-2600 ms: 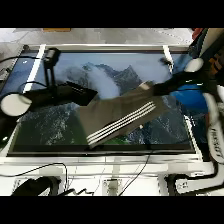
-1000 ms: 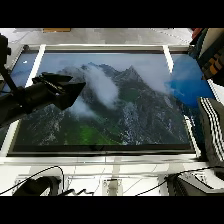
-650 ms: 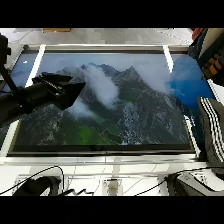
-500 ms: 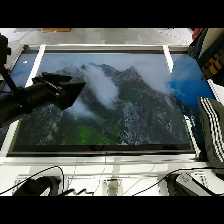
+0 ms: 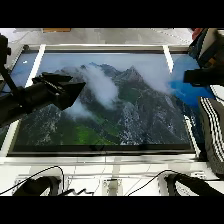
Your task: Fold the clothes and pants, and hang the long-sleeved shirts on hangers.
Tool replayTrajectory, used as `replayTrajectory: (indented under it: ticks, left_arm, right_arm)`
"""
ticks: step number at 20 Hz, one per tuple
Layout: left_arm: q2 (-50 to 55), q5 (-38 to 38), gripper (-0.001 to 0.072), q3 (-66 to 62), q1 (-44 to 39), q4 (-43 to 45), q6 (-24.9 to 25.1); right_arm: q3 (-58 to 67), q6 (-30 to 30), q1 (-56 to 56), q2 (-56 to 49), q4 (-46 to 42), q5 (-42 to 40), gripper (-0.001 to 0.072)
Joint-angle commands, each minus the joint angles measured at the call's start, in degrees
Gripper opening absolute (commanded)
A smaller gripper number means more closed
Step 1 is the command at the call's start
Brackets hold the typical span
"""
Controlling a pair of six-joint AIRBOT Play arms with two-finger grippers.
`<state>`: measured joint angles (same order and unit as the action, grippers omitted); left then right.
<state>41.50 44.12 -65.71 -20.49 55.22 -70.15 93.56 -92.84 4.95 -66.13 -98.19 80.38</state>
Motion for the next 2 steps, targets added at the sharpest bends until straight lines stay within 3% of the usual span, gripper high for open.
replayTrajectory:
  ticks: [1, 2]
  left_arm:
    - [0.0, 0.0, 0.0557, 0.0, 0.0, 0.0, 0.0]
    - [0.0, 0.0, 0.0557, 0.0, 0.0, 0.0, 0.0]
  right_arm:
    - [0.0, 0.3, 11.6, -1.1, -12.9, -1.7, 0.0029]
    - [-0.1, 0.3, 11.6, -1.4, -11.8, -1.6, 0.0030]
